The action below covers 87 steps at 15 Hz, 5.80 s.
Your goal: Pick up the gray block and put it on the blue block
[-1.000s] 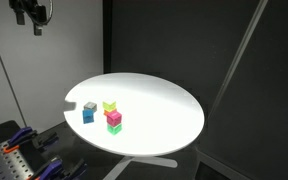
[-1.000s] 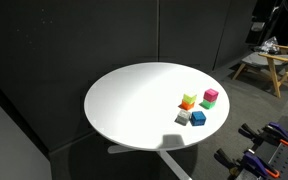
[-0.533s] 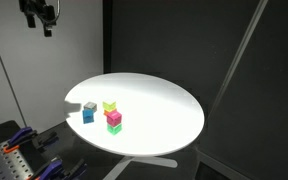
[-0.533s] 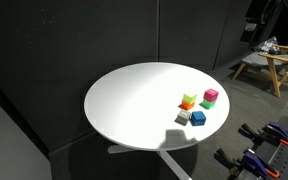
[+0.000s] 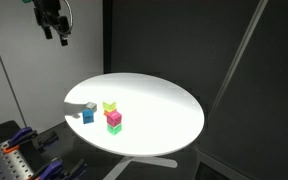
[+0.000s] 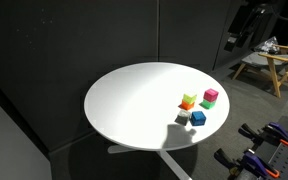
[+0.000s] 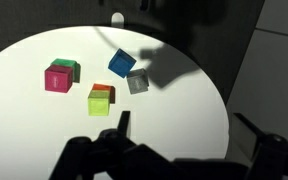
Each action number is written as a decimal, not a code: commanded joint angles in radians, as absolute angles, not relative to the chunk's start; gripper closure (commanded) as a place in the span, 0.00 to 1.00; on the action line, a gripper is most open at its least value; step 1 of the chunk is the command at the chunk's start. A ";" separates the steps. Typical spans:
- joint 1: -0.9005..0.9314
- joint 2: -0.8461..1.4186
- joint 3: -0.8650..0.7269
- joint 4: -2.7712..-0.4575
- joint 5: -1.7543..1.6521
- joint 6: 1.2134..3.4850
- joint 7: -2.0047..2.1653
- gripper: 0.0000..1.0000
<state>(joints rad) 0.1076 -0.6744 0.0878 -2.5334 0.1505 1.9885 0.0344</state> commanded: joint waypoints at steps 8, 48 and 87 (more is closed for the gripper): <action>0.082 -0.551 0.058 -2.639 0.085 2.226 -0.008 0.00; 0.094 -0.154 0.038 -2.635 0.036 2.551 -0.197 0.00; 0.153 0.307 0.051 -2.399 -0.173 2.700 -0.011 0.00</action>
